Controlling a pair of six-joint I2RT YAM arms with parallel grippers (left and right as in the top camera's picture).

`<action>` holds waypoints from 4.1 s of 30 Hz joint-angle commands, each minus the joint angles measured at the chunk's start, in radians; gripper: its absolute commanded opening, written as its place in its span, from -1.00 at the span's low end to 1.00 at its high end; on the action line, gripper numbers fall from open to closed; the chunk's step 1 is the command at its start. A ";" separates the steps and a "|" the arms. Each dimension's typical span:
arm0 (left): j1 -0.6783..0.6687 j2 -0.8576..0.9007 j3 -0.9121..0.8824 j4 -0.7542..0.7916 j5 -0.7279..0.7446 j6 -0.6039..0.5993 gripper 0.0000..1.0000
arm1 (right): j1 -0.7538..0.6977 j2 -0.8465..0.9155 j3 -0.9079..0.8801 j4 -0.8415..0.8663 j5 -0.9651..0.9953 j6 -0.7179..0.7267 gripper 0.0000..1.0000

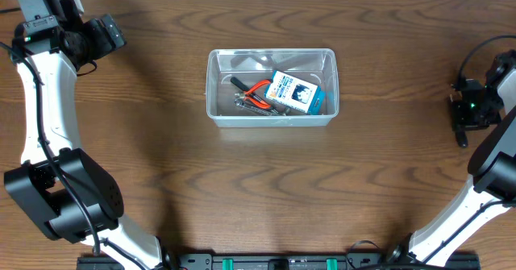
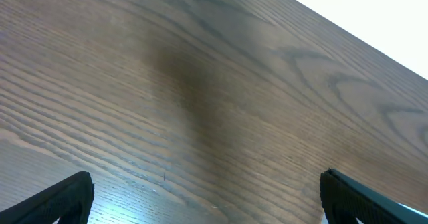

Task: Pack container
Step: 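Lower right gripper and close on the screwdriver's yellow handle, then lift the screwdriver and carry it toward the container, then lower the screwdriver into the container and open right gripper, then retract right gripper up and to the right of the container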

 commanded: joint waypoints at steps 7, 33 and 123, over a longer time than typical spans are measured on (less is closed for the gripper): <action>0.001 -0.016 0.016 -0.003 0.009 -0.005 0.96 | 0.002 0.050 0.025 -0.002 -0.028 0.062 -0.97; 0.000 -0.016 0.016 -0.003 0.009 -0.005 0.96 | 0.570 0.050 0.750 -0.291 -0.267 0.057 -0.97; 0.001 -0.016 0.016 -0.003 0.009 -0.005 0.96 | 0.490 0.030 1.107 -0.505 -0.259 0.446 0.99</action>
